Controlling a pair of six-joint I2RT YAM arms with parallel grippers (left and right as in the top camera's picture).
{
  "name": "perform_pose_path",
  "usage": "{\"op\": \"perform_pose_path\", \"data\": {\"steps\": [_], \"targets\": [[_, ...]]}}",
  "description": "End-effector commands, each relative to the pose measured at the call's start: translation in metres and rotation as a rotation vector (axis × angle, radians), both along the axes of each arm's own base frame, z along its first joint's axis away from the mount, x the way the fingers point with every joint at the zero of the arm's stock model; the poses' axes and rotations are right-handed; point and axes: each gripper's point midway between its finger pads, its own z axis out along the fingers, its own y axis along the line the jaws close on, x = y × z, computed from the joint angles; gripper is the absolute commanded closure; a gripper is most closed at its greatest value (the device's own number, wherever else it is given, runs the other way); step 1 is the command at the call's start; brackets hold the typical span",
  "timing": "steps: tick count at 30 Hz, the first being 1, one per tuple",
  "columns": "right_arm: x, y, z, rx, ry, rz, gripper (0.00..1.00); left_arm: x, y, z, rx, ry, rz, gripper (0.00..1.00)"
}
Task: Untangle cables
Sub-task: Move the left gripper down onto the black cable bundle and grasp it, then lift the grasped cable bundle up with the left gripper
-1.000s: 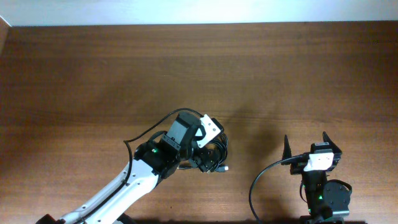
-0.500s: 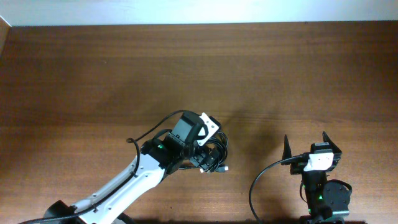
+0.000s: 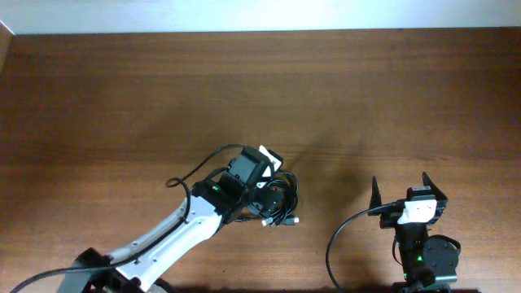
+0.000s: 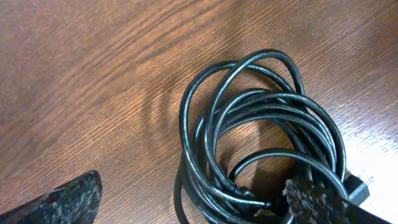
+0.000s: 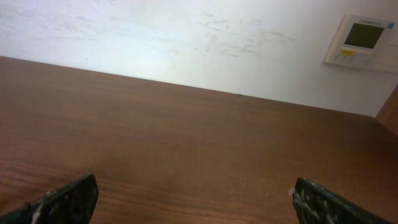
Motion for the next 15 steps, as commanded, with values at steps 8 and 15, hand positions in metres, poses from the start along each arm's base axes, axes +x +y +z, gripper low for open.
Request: {"op": "perform_pose_path", "data": {"steps": [8,15], "targets": [[0.000,-0.005,-0.002,-0.002,0.005,-0.025,0.01,0.007,-0.004,-0.020,0.054,0.011,-0.045,0.20],[0.000,-0.005,-0.002,-0.002,0.005,-0.025,0.01,0.011,-0.007,-0.039,0.067,0.032,-0.046,0.33]]}}
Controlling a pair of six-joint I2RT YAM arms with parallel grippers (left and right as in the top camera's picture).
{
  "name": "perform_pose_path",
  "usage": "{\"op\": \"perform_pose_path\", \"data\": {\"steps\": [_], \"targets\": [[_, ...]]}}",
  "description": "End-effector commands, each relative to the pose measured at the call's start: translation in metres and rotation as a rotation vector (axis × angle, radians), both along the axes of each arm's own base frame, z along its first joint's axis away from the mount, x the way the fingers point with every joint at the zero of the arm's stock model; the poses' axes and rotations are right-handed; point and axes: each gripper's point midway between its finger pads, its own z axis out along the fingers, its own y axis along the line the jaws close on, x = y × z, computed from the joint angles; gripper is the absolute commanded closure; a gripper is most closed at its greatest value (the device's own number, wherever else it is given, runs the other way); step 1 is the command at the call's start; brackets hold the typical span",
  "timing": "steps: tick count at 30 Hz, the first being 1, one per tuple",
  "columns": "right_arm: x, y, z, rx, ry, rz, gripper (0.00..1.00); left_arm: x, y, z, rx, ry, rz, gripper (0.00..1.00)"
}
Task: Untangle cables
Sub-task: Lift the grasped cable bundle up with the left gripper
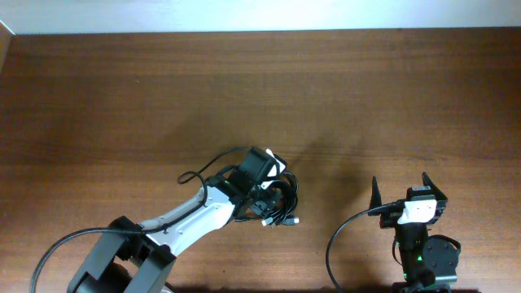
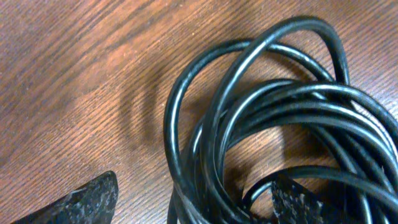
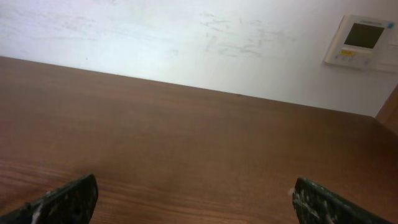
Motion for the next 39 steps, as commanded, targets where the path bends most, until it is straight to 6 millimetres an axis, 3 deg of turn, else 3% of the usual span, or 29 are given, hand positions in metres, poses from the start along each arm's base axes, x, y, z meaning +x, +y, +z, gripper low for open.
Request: {"op": "perform_pose_path", "data": {"steps": [1,2,3,4,6,8,10,11,12,13,16,19,21,22,26,29,31,38,39], "targets": [[0.000,-0.005,-0.002,-0.002,0.005,-0.025,0.01,0.002,-0.003,0.003,-0.001,-0.006,-0.009,0.56],[0.000,-0.005,-0.002,-0.002,0.005,-0.025,0.01,0.002,-0.003,0.003,0.000,-0.006,-0.011,0.69],[0.000,-0.005,-0.002,-0.002,0.005,-0.025,0.01,0.002,-0.003,0.003,0.008,-0.009,-0.029,0.74],[0.000,-0.005,-0.002,-0.002,0.005,-0.025,0.01,0.000,-0.001,-0.001,0.021,0.000,-0.040,0.61],[0.000,-0.005,-0.002,-0.002,0.005,-0.025,0.01,-0.003,0.001,-0.014,0.043,0.031,-0.041,0.48],[0.000,-0.005,-0.002,-0.002,0.005,-0.025,0.01,-0.004,0.002,-0.023,0.056,0.048,-0.040,0.49],[0.000,-0.005,-0.002,-0.002,0.005,-0.025,0.01,-0.002,0.001,-0.022,0.053,0.041,-0.040,0.65],[0.000,-0.005,-0.002,-0.002,0.005,-0.025,0.01,-0.001,0.000,-0.021,0.051,0.038,-0.040,0.86],[0.000,-0.005,-0.002,-0.002,0.005,-0.025,0.01,0.001,-0.001,-0.018,0.049,0.031,-0.039,1.00],[0.000,-0.005,-0.002,-0.002,0.005,-0.025,0.01,0.003,-0.003,-0.015,0.044,0.025,-0.038,1.00],[0.000,-0.005,-0.002,-0.002,0.005,-0.025,0.01,0.021,-0.017,0.017,-0.028,-0.043,-0.009,1.00],[0.000,-0.005,-0.002,-0.002,0.005,-0.025,0.01,0.062,-0.039,0.082,-0.399,-0.111,0.326,1.00],[0.000,-0.005,-0.002,-0.002,0.005,-0.025,0.01,0.066,-0.042,0.093,-0.611,0.042,0.402,1.00],[0.000,-0.005,-0.002,-0.002,0.005,-0.025,0.01,0.066,-0.039,0.095,-0.661,0.099,0.393,1.00],[0.000,-0.005,-0.002,-0.002,0.004,-0.025,0.01,0.078,0.005,0.094,-0.737,0.194,0.480,1.00],[0.000,-0.005,-0.002,-0.002,0.005,-0.025,0.01,0.085,0.038,0.082,-0.739,0.243,0.718,1.00],[0.000,-0.005,-0.002,-0.002,0.005,-0.025,0.01,0.090,0.057,0.073,-0.661,0.186,0.810,1.00],[0.000,-0.005,-0.002,-0.002,0.003,-0.025,0.01,0.089,0.056,0.073,-0.664,0.192,0.805,1.00],[0.001,-0.002,0.015,0.027,-0.065,-0.010,0.01,0.085,0.047,0.076,-0.698,0.233,0.770,1.00]]}}
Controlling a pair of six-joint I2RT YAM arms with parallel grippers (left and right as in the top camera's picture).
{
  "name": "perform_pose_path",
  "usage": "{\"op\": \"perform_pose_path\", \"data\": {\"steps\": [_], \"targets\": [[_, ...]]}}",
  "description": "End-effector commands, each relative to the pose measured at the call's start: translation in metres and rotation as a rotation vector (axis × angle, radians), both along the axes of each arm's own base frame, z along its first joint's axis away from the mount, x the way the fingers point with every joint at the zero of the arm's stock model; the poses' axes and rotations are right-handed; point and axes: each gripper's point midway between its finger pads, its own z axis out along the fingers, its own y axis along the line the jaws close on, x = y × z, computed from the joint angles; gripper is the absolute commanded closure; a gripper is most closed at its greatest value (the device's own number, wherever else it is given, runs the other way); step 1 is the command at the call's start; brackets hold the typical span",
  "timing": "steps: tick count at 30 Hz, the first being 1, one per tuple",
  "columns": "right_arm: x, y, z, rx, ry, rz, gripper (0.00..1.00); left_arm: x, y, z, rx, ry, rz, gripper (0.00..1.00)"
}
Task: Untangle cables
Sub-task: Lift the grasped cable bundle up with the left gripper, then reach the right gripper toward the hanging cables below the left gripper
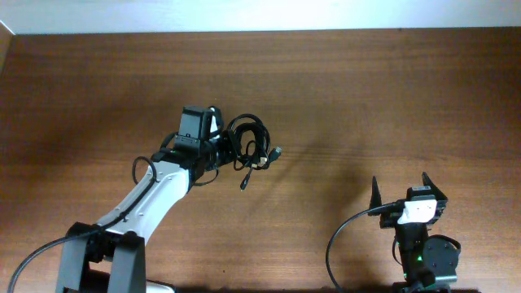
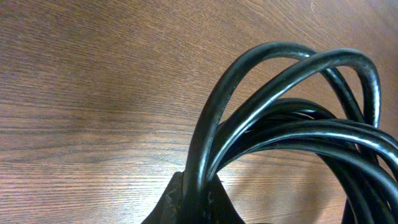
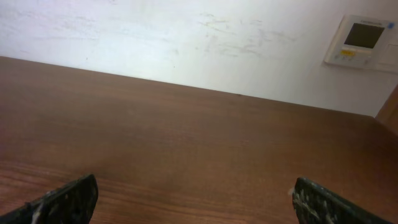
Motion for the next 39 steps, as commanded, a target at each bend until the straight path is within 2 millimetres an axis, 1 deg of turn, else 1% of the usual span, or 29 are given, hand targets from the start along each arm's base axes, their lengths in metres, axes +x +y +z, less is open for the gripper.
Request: {"op": "perform_pose_path", "data": {"steps": [1,2,3,4,6,7,8,10,12,15,17,18,19,20,22,23,25,27,28,29,31,32,33,34,35,36,37,38,39], "targets": [[-0.001,0.018,0.033,0.170,-0.126,0.107,0.01,-0.007,-0.025,0.022,-0.147,0.000,-0.092,1.00],[-0.007,0.041,0.041,0.309,-0.123,0.247,0.01,-0.012,-0.039,0.031,-0.212,-0.013,-0.172,1.00],[-0.012,0.055,0.039,0.433,-0.070,0.327,0.01,-0.017,-0.050,0.040,-0.270,-0.034,-0.245,1.00],[-0.014,0.062,0.031,0.578,0.005,0.354,0.01,-0.021,-0.057,0.047,-0.318,-0.034,-0.284,1.00],[-0.019,0.074,0.019,0.695,0.109,0.403,0.01,-0.022,-0.058,0.048,-0.326,-0.031,-0.289,1.00],[-0.023,0.078,0.017,0.710,0.149,0.418,0.01,-0.022,-0.058,0.048,-0.326,-0.031,-0.289,1.00],[-0.027,0.077,0.017,0.719,0.198,0.391,0.01,-0.022,-0.058,0.047,-0.337,-0.014,-0.270,1.00],[-0.038,0.073,0.036,0.718,0.253,0.345,0.01,-0.023,-0.058,0.047,-0.344,0.003,-0.256,1.00],[-0.045,0.073,0.050,0.729,0.331,0.317,0.01,-0.023,-0.058,0.046,-0.356,0.024,-0.234,1.00],[-0.047,0.075,0.054,0.668,0.570,0.265,0.01,-0.020,-0.055,0.045,-0.373,0.068,-0.158,1.00],[-0.043,0.094,0.060,0.636,0.834,0.348,0.01,-0.017,-0.053,0.043,-0.371,0.078,-0.121,1.00],[-0.041,0.102,0.061,0.629,0.901,0.392,0.01,-0.016,-0.051,0.042,-0.366,0.083,-0.105,1.00],[-0.035,0.113,0.056,0.598,1.003,0.426,0.01,-0.016,-0.051,0.042,-0.362,0.082,-0.101,1.00],[-0.031,0.124,0.054,0.572,1.039,0.464,0.01,-0.017,-0.050,0.041,-0.364,0.092,-0.095,1.00],[-0.020,0.155,0.045,0.514,1.070,0.565,0.01,-0.028,-0.049,0.032,-0.366,0.178,-0.063,1.00],[-0.019,0.160,0.036,0.493,1.100,0.566,0.01,-0.030,-0.048,0.031,-0.383,0.215,-0.027,1.00],[-0.015,0.163,0.024,0.492,1.144,0.545,0.01,-0.047,-0.047,0.021,-0.448,0.432,0.148,1.00],[-0.013,0.164,0.023,0.467,1.135,0.565,0.01,-0.070,-0.053,0.015,-0.455,0.574,0.192,1.00],[-0.015,0.165,0.024,0.422,1.113,0.608,0.01,-0.084,-0.054,0.012,-0.443,0.636,0.191,1.00],[-0.020,0.171,0.024,0.378,1.106,0.657,0.01,-0.109,-0.048,0.006,-0.404,0.760,0.241,1.00],[-0.025,0.182,0.023,0.354,1.112,0.698,0.01,-0.138,-0.040,0.001,-0.360,0.920,0.335,1.00],[-0.025,0.184,0.020,0.370,1.133,0.689,0.01,-0.143,-0.039,0.001,-0.359,0.963,0.380,1.00],[-0.027,0.186,0.016,0.418,1.179,0.662,0.01,-0.142,-0.040,0.002,-0.369,0.978,0.404,1.00],[-0.026,0.187,0.012,0.427,1.200,0.654,0.09,-0.140,-0.045,0.006,-0.408,0.997,0.415,1.00],[-0.025,0.188,0.008,0.492,1.249,0.600,0.43,-0.136,-0.047,0.008,-0.433,1.015,0.451,1.00],[-0.024,0.192,0.009,0.541,1.268,0.591,0.52,-0.130,-0.049,0.009,-0.457,1.016,0.486,1.00],[-0.022,0.198,0.014,0.571,1.261,0.624,0.66,-0.117,-0.052,0.011,-0.495,0.976,0.497,1.00],[-0.017,0.203,0.020,0.600,1.239,0.643,0.73,-0.099,-0.057,0.017,-0.547,0.921,0.496,1.00],[-0.010,0.206,0.025,0.629,1.211,0.640,0.73,-0.082,-0.062,0.024,-0.601,0.865,0.490,1.00]]}}
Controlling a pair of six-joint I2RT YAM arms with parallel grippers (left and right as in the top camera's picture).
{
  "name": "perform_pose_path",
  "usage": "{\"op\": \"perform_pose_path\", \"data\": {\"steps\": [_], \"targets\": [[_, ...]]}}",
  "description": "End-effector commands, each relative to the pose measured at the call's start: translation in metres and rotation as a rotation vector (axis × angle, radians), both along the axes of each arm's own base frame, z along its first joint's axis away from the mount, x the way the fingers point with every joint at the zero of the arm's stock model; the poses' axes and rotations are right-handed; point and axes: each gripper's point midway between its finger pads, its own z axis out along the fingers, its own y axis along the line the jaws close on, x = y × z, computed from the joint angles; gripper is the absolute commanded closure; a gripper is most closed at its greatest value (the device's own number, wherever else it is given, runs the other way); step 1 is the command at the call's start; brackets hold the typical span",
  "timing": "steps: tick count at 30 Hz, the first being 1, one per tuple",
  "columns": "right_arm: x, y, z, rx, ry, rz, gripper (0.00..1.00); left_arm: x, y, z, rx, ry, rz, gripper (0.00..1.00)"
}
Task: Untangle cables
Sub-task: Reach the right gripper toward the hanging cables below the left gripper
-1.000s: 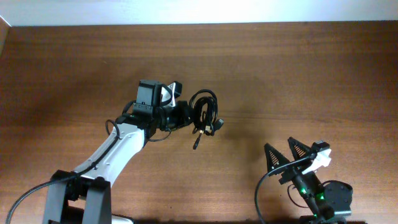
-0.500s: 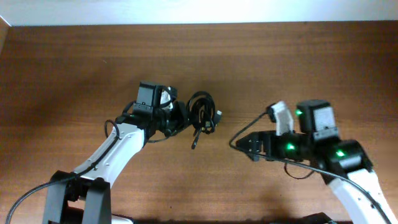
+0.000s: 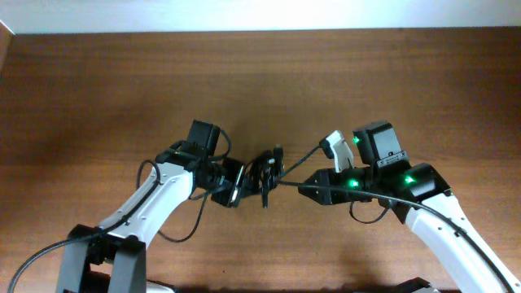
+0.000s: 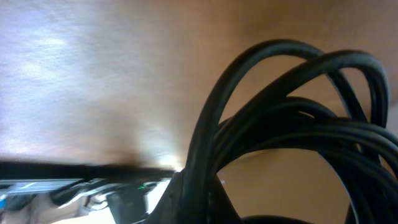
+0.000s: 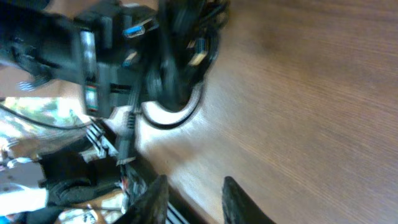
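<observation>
My left gripper (image 3: 234, 181) is shut on a coiled bundle of black cables (image 3: 262, 172), which it holds a little above the middle of the table. In the left wrist view the loops (image 4: 280, 112) rise out of the shut left gripper (image 4: 196, 202). A loose plug end (image 3: 277, 152) sticks up from the bundle. My right gripper (image 3: 304, 189) sits just right of the bundle, pointing at it. In the right wrist view the right gripper (image 5: 193, 199) has its fingers apart with nothing between them, and the blurred bundle (image 5: 186, 43) lies ahead.
The brown wooden table (image 3: 98, 98) stretches on all sides, with a pale wall strip along its far edge. The left arm's own wiring (image 3: 163, 232) loops beside its forearm. The right arm (image 3: 431, 216) comes in from the lower right.
My right arm has left its parked spot at the front right and now reaches to just right of the bundle. My left gripper has moved the bundle slightly toward the front and right.
The bundle first lay on the table with my open left gripper over it, then lower round it. Later the left gripper was shut on it, holding it further back and left, with the right arm parked. Now both grippers meet at mid-table.
</observation>
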Motion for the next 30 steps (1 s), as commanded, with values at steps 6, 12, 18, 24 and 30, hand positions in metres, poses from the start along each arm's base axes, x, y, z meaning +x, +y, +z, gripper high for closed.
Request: {"op": "perform_pose_path", "data": {"steps": [6,12,18,24,30], "targets": [[0.039,0.015,0.021,0.003,-0.188,-0.075,0.63,0.043,-0.061,0.052,-0.185,-0.229,0.035,1.00],[0.059,-0.009,0.010,-0.107,-0.169,-0.280,0.64,0.024,-0.074,0.064,-0.284,-0.188,-0.056,1.00],[0.065,-0.012,0.014,-0.114,-0.206,-0.298,0.71,0.023,-0.074,0.064,-0.289,-0.186,-0.060,1.00],[0.060,-0.019,0.045,-0.079,-0.295,-0.325,0.71,0.037,-0.064,0.059,-0.247,-0.198,0.007,1.00],[0.056,-0.026,0.038,-0.120,-0.274,-0.340,0.72,0.032,-0.067,0.067,-0.299,-0.182,-0.023,1.00]]}}
